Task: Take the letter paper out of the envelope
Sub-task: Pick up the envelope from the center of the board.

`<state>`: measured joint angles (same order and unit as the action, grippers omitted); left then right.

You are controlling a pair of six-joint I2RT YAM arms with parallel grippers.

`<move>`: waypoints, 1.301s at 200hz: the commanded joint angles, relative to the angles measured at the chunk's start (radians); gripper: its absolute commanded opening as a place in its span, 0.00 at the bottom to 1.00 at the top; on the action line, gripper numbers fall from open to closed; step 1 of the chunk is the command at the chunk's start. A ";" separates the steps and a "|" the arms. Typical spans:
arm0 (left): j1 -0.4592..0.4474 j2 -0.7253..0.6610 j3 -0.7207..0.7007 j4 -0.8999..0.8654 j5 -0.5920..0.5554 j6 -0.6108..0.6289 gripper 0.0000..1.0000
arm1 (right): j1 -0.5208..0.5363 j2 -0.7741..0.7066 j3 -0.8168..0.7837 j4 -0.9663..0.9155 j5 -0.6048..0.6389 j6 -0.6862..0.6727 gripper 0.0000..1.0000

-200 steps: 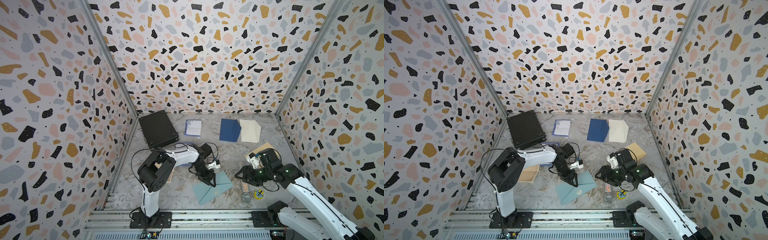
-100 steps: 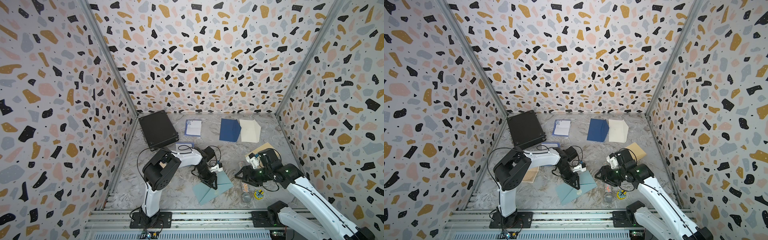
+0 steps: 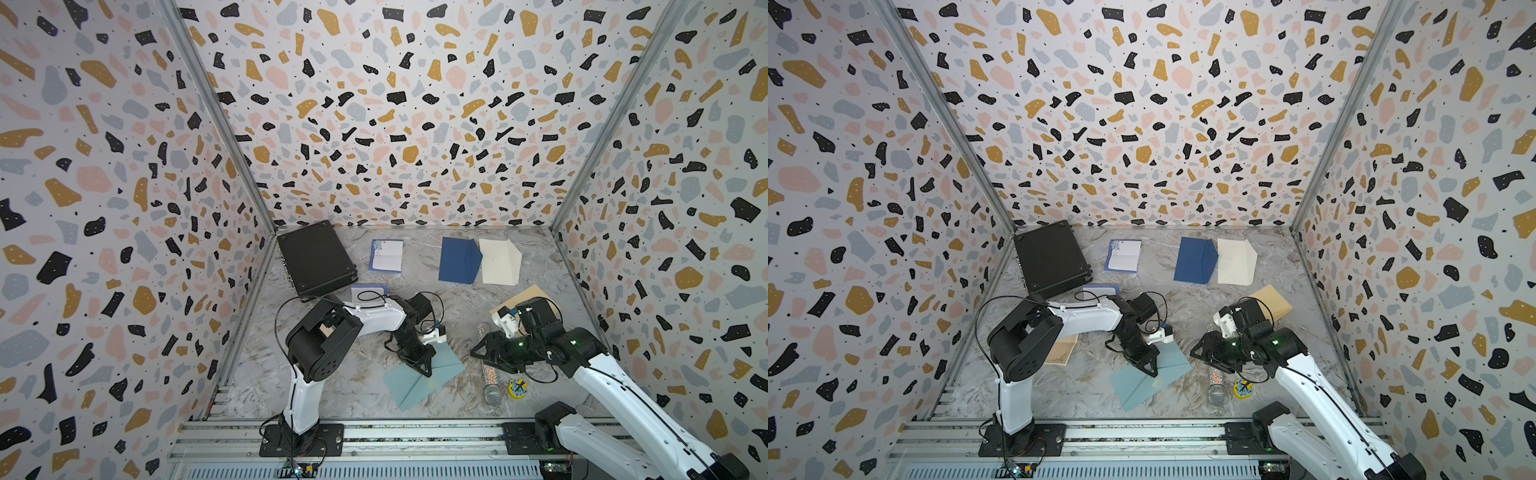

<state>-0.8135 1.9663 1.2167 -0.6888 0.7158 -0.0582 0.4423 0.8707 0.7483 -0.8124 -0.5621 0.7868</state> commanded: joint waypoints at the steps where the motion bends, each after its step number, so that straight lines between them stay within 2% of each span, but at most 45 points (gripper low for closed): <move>1: 0.015 -0.047 0.079 -0.027 -0.056 -0.042 0.00 | -0.003 -0.022 0.028 -0.004 0.057 -0.010 0.54; 21: 0.052 -0.082 0.164 -0.031 -0.063 -0.113 0.00 | -0.003 -0.057 0.050 0.012 0.120 -0.035 0.54; 40: 0.083 -0.110 0.254 -0.015 -0.066 -0.231 0.00 | -0.003 -0.103 0.076 0.040 0.194 -0.083 0.52; 61: 0.108 -0.144 0.334 0.052 -0.094 -0.432 0.00 | -0.001 -0.166 0.089 0.101 0.283 -0.198 0.52; 76: 0.118 -0.158 0.407 0.072 -0.156 -0.563 0.00 | 0.004 -0.221 0.075 0.188 0.326 -0.305 0.53; 98: 0.138 -0.179 0.476 0.114 -0.269 -0.769 0.00 | 0.011 -0.297 0.027 0.339 0.394 -0.458 0.59; 106: 0.146 -0.184 0.498 0.123 -0.313 -0.854 0.00 | 0.013 -0.307 0.015 0.386 0.411 -0.505 0.64; 127: 0.173 -0.174 0.579 0.096 -0.394 -1.021 0.00 | 0.030 -0.273 0.031 0.439 0.438 -0.619 0.73; 145: 0.191 -0.166 0.628 0.091 -0.415 -1.141 0.00 | 0.079 -0.251 0.029 0.492 0.483 -0.714 0.79; 162: 0.207 -0.183 0.611 0.121 -0.417 -1.255 0.00 | 0.139 -0.222 0.031 0.525 0.564 -0.792 0.80; 194: 0.239 -0.273 0.452 0.285 -0.446 -1.448 0.00 | 0.238 -0.140 0.046 0.583 0.646 -0.869 0.83; 228: 0.255 -0.307 0.392 0.351 -0.428 -1.529 0.00 | 0.305 -0.041 0.050 0.654 0.692 -0.873 0.84; 260: 0.258 -0.325 0.386 0.334 -0.414 -1.545 0.00 | 0.309 0.059 0.036 0.756 0.754 -0.879 0.85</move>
<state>-0.5606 1.6920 1.6154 -0.4175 0.2939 -1.5448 0.7479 0.8833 0.7742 -0.1711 0.1188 -0.0692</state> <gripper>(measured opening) 0.047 0.845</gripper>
